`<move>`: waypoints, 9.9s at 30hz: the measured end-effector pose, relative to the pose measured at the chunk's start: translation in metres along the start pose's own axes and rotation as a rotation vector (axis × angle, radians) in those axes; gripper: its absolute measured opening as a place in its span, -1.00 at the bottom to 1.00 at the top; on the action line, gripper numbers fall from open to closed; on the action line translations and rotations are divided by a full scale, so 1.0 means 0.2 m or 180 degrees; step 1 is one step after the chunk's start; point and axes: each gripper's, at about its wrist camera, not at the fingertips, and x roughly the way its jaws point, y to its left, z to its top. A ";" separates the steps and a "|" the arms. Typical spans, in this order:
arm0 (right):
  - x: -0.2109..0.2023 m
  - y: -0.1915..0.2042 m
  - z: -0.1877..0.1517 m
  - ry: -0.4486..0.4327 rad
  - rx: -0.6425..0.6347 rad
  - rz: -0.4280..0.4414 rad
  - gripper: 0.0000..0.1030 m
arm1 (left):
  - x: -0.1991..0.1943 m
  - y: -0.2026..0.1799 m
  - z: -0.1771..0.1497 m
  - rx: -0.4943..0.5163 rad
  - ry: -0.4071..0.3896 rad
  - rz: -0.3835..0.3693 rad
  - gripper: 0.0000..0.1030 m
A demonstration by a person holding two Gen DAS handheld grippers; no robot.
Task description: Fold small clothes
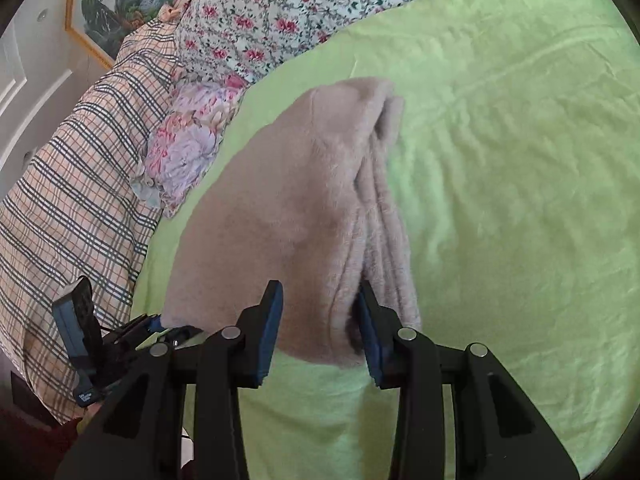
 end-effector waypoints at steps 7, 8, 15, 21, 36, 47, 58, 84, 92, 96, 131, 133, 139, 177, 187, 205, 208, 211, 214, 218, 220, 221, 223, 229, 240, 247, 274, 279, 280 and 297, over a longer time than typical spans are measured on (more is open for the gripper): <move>-0.19 0.08 0.09 -0.0199 -0.0454 -0.0194 -0.89 | -0.01 -0.02 0.00 -0.0217 0.0043 0.0176 -0.84; -0.15 0.03 0.08 -0.0075 -0.0436 -0.0327 -0.90 | 0.01 -0.02 -0.01 -0.0246 0.0103 0.0159 -0.84; 0.01 -0.10 -0.01 0.0289 -0.0408 -0.0679 -0.90 | 0.05 -0.03 -0.04 -0.0318 0.0251 0.0084 -0.84; 0.03 -0.08 -0.01 0.0293 -0.0474 -0.0830 -0.90 | 0.06 0.01 -0.03 -0.0429 0.0267 -0.0015 -0.84; 0.04 -0.04 -0.01 0.0287 -0.0505 -0.0911 -0.77 | 0.05 0.09 -0.03 -0.0716 0.0387 -0.0432 -0.79; -0.13 -0.17 0.23 -0.0065 0.0195 -0.0360 -0.42 | -0.23 0.04 0.18 -0.0134 -0.0110 -0.0992 -0.57; 0.32 -0.21 0.61 0.0087 0.0455 0.0017 -0.67 | 0.08 0.05 0.55 -0.0087 -0.0135 -0.1061 -0.54; 0.38 -0.05 0.44 0.0181 -0.0240 -0.0483 -1.00 | 0.23 0.06 0.46 -0.0039 0.0019 -0.0811 -0.71; 0.13 0.05 0.31 0.0015 -0.0259 -0.0355 -0.93 | 0.05 0.04 0.35 -0.0112 -0.0060 -0.0872 -0.67; 0.04 0.07 0.12 0.0128 -0.0336 -0.0367 -0.93 | 0.01 -0.02 0.17 0.0022 0.0107 -0.0845 -0.67; -0.26 0.19 -0.25 0.0017 -0.0354 -0.0742 -0.06 | -0.25 0.05 -0.10 -0.0284 0.0308 -0.0435 0.23; -0.26 0.22 -0.27 0.0034 -0.0405 -0.0734 0.06 | -0.27 0.05 -0.11 -0.0261 0.0306 -0.0355 0.32; -0.25 0.27 -0.27 0.0044 -0.0429 -0.0673 0.23 | -0.33 0.05 -0.10 -0.0172 0.0219 -0.0111 0.52; -0.05 0.21 0.13 -0.0034 -0.0285 -0.0500 0.49 | -0.10 0.09 0.38 -0.0170 0.0130 0.0433 0.66; 0.10 -0.02 0.44 -0.0151 0.0106 -0.0332 0.48 | 0.09 0.24 0.57 -0.0488 0.0187 0.0184 0.67; 0.42 -0.21 0.63 0.0038 0.0245 -0.0499 -0.81 | 0.43 0.33 0.73 -0.0562 0.0361 0.0209 0.71; 0.35 -0.17 0.64 -0.0018 0.0256 -0.0557 -0.65 | 0.41 0.33 0.74 -0.0546 0.0354 0.0215 0.70; 0.25 -0.09 0.63 -0.0109 0.0116 -0.0630 -0.63 | 0.33 0.33 0.73 -0.0541 0.0301 0.0215 0.69; 0.15 -0.02 0.58 -0.0189 0.0058 -0.0545 -0.43 | 0.25 0.31 0.69 -0.0517 0.0262 0.0225 0.69; 0.05 0.08 0.47 -0.0210 -0.0036 -0.0483 -0.27 | 0.16 0.25 0.62 -0.0452 0.0236 0.0254 0.69; 0.03 0.12 0.41 -0.0174 -0.0074 -0.0464 -0.27 | 0.11 0.22 0.57 -0.0394 0.0229 0.0274 0.69; 0.02 0.15 0.38 -0.0159 -0.0090 -0.0458 -0.27 | 0.09 0.21 0.55 -0.0376 0.0226 0.0280 0.69; 0.01 0.18 0.33 -0.0129 -0.0120 -0.0460 -0.24 | 0.05 0.19 0.51 -0.0354 0.0230 0.0271 0.69; -0.03 0.27 0.18 -0.0044 -0.0244 -0.0483 0.07 | -0.08 0.11 0.37 -0.0236 0.0209 0.0307 0.71; -0.12 0.33 -0.08 0.0097 -0.0386 -0.0613 0.38 | -0.19 -0.01 0.15 -0.0026 0.0360 0.0298 0.74; -0.17 0.33 -0.18 0.0137 -0.0416 -0.0644 0.48 | -0.23 -0.06 0.10 0.0086 0.0366 0.0401 0.76; -0.12 0.36 -0.17 0.0185 -0.0646 -0.0767 0.73 | -0.22 -0.06 0.15 0.0241 0.0301 0.0616 0.79; -0.12 0.37 -0.15 0.0170 -0.0701 -0.0791 0.75 | -0.21 -0.07 0.19 0.0260 0.0272 0.0636 0.79; -0.12 0.37 -0.14 0.0167 -0.0714 -0.0793 0.76 | -0.21 -0.07 0.20 0.0267 0.0265 0.0644 0.79; -0.04 0.42 0.00 0.0296 -0.0947 -0.0778 0.86 | -0.17 -0.10 0.30 0.0359 0.0224 0.0685 0.80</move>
